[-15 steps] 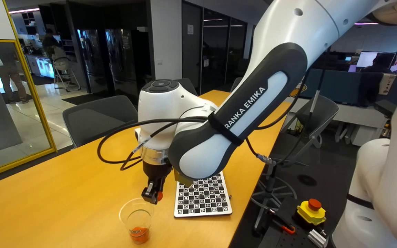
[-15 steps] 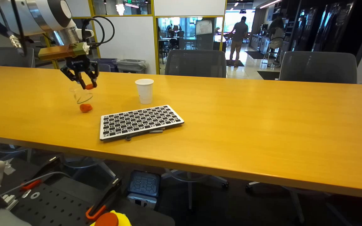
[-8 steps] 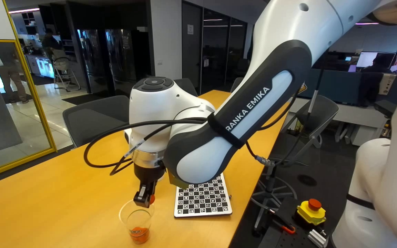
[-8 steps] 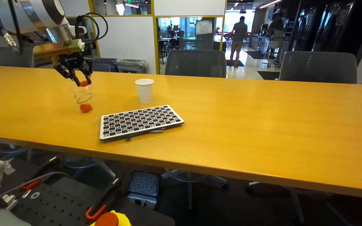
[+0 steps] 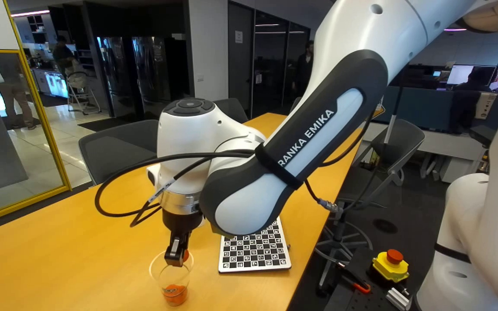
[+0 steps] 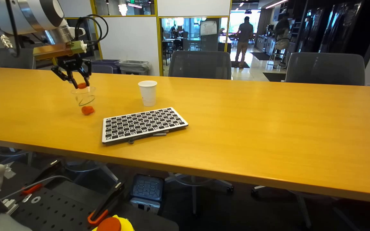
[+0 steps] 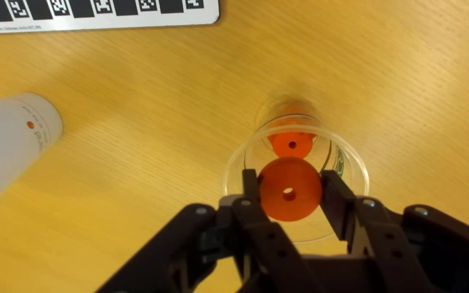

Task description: Put the blue circle into the white cup then the orange circles inside the transparent cup.

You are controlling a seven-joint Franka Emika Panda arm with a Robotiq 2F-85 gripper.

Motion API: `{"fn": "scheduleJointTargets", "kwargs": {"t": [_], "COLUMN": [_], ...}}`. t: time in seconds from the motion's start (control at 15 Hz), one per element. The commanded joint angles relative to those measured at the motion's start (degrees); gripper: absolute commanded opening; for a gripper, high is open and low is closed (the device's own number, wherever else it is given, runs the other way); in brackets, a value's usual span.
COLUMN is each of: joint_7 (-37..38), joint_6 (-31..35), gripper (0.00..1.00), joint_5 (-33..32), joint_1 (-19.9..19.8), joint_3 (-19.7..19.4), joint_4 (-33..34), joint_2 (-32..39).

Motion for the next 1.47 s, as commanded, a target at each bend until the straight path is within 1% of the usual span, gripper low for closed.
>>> {"fn": "scheduleJointTargets", "kwargs": {"t": [0.0,0.07,0.13,0.2,0.27,0.33,0.4,0.53,0.6,0.67,0.93,1.07,1.13,1.4], "joint_7": [-4.2,-4.9,-5.6,-6.1,-6.7,-7.4,-7.9,-8.1,-7.4,-5.3,1.0,4.6,5.6,4.9], "joint_6": [0.7,0.6,0.4,0.4,0.3,0.3,0.2,-0.3,-1.3,-3.1,-8.4,-13.6,-16.3,-26.9], "gripper": [0.25,0.25,0.42,0.67,0.68,0.73,0.82,0.95,1.00,1.00,1.00,1.00,1.00,1.00], "joint_5": [3.0,3.5,4.0,4.5,5.0,5.7,6.0,6.3,5.6,3.9,3.2,3.1,3.9,6.6], "joint_1": [-0.1,-0.2,-0.2,-0.2,-0.3,-0.4,-0.4,-0.6,-0.8,-1.1,-2.8,-4.3,-5.1,-7.3], "joint_3": [0.0,0.0,0.0,0.0,0.0,0.0,0.0,-0.2,-0.5,-1.2,-3.3,-4.3,-4.8,-6.8], "joint_4": [1.9,2.0,2.2,2.4,2.5,2.6,2.7,2.8,2.8,2.3,-0.8,-1.9,-2.5,-6.2], "joint_2": [1.2,1.3,1.4,1.6,1.8,1.9,2.0,2.0,1.6,0.2,-6.8,-10.8,-12.8,-22.3]}}
